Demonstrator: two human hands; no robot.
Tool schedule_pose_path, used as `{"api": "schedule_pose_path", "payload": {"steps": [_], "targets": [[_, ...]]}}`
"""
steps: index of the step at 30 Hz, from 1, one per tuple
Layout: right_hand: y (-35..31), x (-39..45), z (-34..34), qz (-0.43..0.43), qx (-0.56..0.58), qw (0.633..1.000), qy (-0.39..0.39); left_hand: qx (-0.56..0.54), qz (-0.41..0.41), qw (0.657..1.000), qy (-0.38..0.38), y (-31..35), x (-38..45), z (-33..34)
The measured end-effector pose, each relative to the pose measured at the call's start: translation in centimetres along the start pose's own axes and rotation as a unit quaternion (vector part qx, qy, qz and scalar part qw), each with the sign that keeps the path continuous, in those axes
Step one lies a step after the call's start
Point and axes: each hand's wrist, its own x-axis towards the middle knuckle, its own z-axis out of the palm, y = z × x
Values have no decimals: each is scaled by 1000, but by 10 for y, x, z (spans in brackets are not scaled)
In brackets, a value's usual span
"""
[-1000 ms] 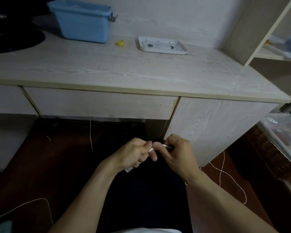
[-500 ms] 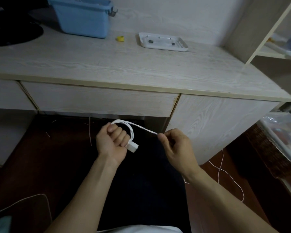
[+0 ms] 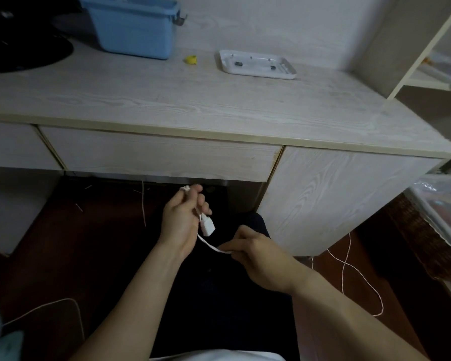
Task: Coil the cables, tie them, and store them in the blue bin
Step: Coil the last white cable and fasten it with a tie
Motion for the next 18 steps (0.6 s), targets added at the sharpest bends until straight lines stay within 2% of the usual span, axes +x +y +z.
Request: {"api": "schedule_pose_path", "payload": {"steps": [2,4,7,9,11,13,18], "targets": [[-3,1,-5,-1,7,999,52,153,10,987,-45,-2,-5,1],[-3,0,-9,4,55,992,117,287,-10,952,-104,-1,-11,2],[-2,0,-12,26,124,969,212,383,-76,894,-222,3,-21,7],[0,0,-14,47,141,954,261,365,-130,880,-274,4,-27,13],[0,1,-15,60,162,941,292,317,-167,889,-285,6,-29,17],[-1,2,-14,59,164,937,302,300,-183,889,-295,9,-25,15],[-4,6,-11,52,159,937,307,270,-229,861,-366,18,-23,10]]}}
